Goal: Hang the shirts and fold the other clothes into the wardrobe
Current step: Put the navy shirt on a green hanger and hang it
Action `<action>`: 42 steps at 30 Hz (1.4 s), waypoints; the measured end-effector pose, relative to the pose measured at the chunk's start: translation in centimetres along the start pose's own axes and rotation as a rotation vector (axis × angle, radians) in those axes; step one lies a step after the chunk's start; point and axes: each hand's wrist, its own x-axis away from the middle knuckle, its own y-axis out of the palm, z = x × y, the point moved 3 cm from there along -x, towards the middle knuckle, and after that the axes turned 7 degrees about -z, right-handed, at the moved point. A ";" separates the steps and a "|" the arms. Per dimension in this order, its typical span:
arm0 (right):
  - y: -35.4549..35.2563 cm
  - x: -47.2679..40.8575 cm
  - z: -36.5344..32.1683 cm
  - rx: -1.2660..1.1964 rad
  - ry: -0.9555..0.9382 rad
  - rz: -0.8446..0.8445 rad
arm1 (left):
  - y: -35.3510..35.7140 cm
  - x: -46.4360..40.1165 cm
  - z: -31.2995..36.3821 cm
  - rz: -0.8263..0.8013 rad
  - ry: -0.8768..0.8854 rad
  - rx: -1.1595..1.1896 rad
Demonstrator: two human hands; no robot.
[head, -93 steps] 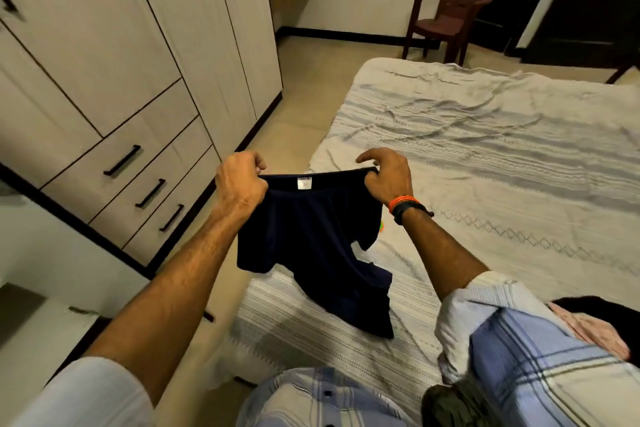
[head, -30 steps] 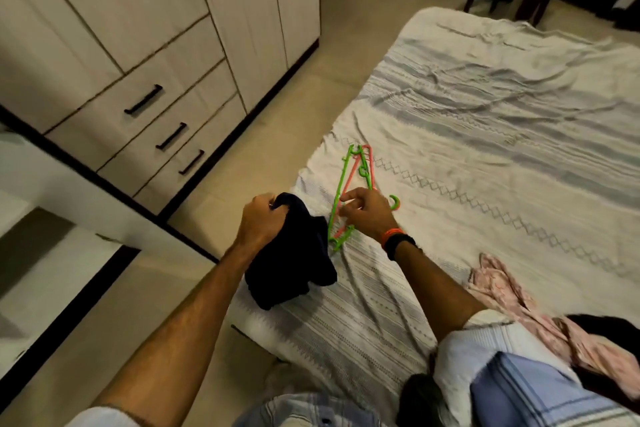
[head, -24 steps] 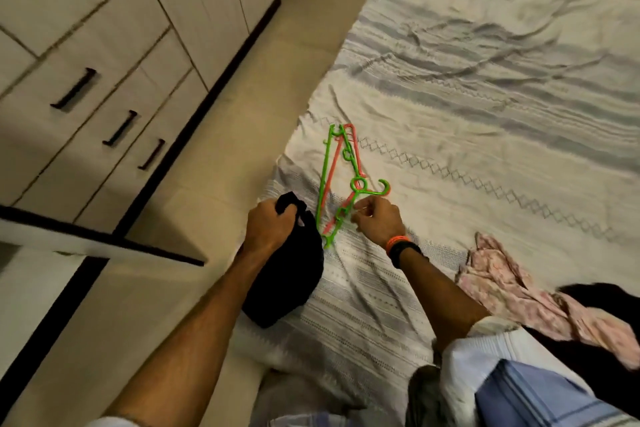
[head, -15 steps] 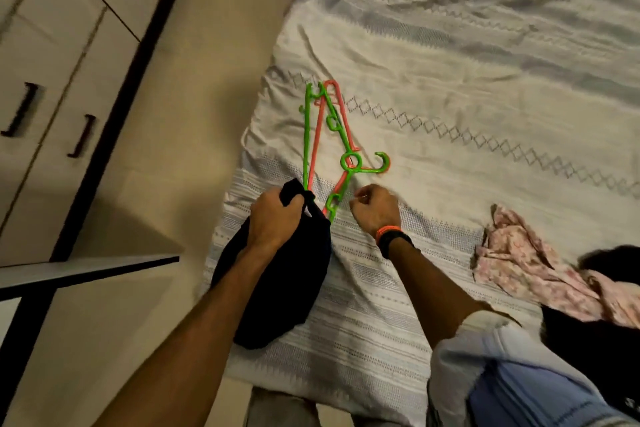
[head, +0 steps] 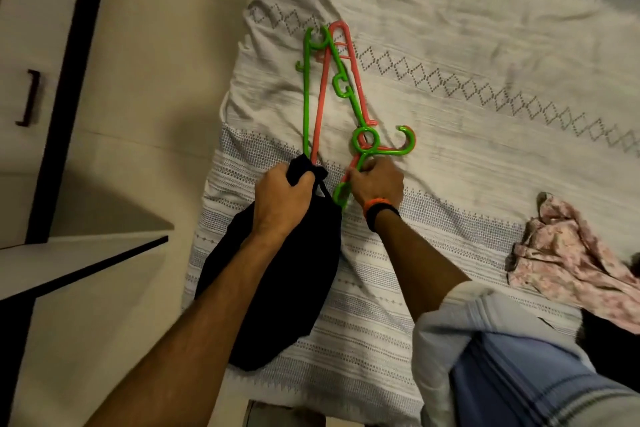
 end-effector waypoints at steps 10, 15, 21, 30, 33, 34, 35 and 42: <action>-0.9 1.1 -3.4 -0.851 -0.111 -0.219 | -0.9 0.9 0.2 0.011 0.002 0.041; -2.0 2.8 -4.3 -0.696 -0.238 -0.127 | -1.7 3.1 0.1 0.030 0.015 0.065; -4.7 7.4 -3.6 -0.538 -0.421 -0.187 | -3.0 6.8 -0.5 0.061 0.039 0.095; -9.4 19.1 -0.3 -0.564 -0.615 -0.344 | -5.7 17.6 -2.0 0.244 0.032 0.246; -11.1 22.7 1.2 -0.602 -0.635 -0.466 | -6.0 22.0 -2.6 0.355 0.033 0.284; -11.6 23.6 1.6 -0.591 -0.652 -0.482 | -6.1 23.0 -2.8 0.371 0.046 0.261; -12.2 24.9 2.3 -0.575 -0.677 -0.498 | -6.0 24.8 -3.0 0.398 0.062 0.242; -16.8 33.1 5.5 -0.520 -0.940 -0.516 | -6.8 31.3 -4.8 0.497 0.086 0.602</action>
